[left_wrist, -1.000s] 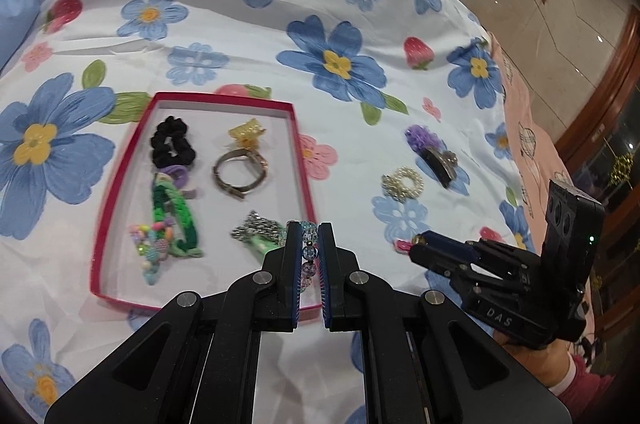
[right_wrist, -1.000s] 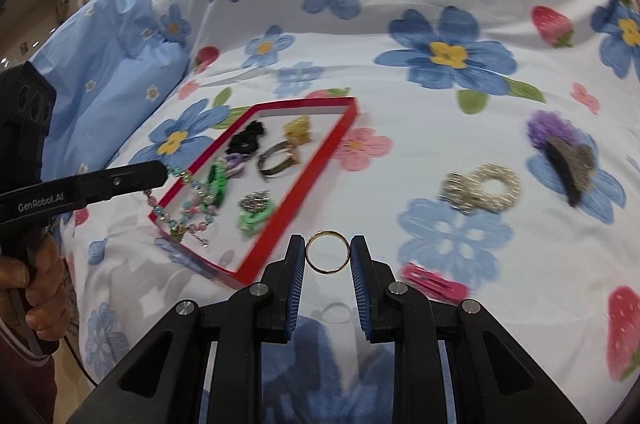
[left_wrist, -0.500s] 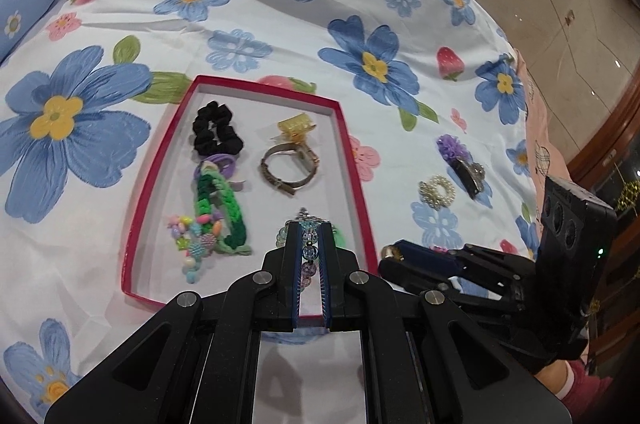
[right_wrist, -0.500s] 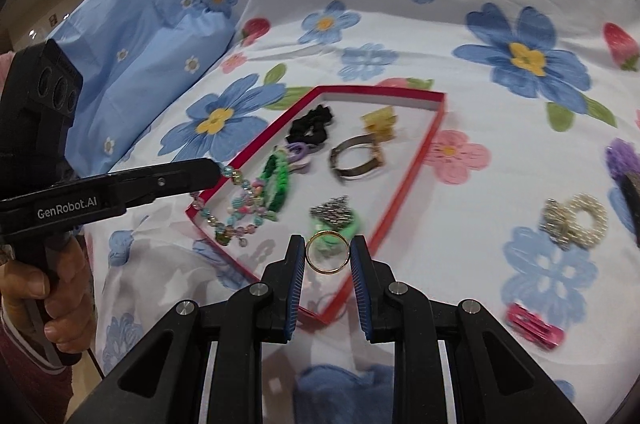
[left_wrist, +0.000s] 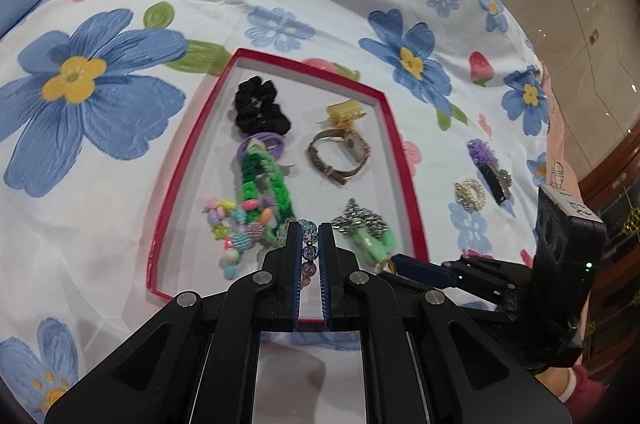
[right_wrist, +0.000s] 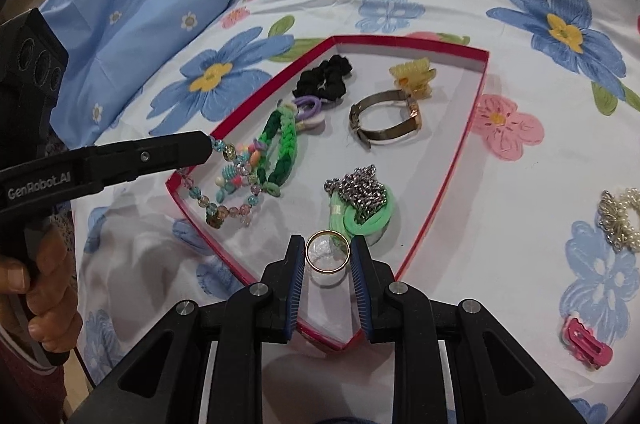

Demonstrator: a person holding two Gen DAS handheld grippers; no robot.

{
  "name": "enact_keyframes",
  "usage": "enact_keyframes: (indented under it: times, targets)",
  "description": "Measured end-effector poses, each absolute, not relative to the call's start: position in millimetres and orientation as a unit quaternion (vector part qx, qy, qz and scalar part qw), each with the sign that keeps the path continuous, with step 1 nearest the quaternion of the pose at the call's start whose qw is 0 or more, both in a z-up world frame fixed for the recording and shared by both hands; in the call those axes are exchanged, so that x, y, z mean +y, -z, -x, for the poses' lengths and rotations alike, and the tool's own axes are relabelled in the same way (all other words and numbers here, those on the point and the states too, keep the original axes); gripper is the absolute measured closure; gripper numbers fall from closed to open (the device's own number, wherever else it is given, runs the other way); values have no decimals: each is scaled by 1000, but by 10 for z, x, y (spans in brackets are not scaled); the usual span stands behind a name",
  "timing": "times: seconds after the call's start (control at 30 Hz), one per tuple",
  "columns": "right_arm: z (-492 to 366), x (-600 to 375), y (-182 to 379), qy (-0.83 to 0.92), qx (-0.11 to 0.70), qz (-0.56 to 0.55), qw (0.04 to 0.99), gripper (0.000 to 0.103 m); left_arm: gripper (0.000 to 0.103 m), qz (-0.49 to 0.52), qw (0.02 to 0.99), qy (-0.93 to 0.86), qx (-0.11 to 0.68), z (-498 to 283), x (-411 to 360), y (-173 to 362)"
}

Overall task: Organize jewelry
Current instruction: 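Carry the bracelet and gold ring into the tray and open both tools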

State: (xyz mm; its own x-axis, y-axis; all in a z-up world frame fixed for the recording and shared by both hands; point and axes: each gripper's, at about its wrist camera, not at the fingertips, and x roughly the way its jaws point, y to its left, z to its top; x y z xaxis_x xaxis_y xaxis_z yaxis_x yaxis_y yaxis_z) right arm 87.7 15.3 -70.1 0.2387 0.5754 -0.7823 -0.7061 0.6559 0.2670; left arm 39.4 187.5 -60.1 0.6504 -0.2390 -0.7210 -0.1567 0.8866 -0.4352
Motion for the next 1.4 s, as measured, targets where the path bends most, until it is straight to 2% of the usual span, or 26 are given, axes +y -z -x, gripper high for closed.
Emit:
enact_keyframes:
  times: [0.37,1.0,1.13,1.23,1.33,1.4]
  targets:
    - [-926,297,752,-403,475,129,771,79,96,251,862,4,441,-422,2021,900]
    - [-927,292,758,-406,471,123,773,78,96,251,857,-6,451,-401,2015,944]
    - [-914,295,755,-408,468,125,774,76,88,252,856,-11,450,-384,2030,920]
    - [-892,300,750,-409,465,128,775,75,87,252,856,-13,451,-366,2038,899]
    - [-879,303,745,-409,464,130,775,75,81,251,857,-13,449,-354,2042,885]
    - [-877,302,745,-408,463,130,776,75,80,251,858,-14,448,-340,2042,869]
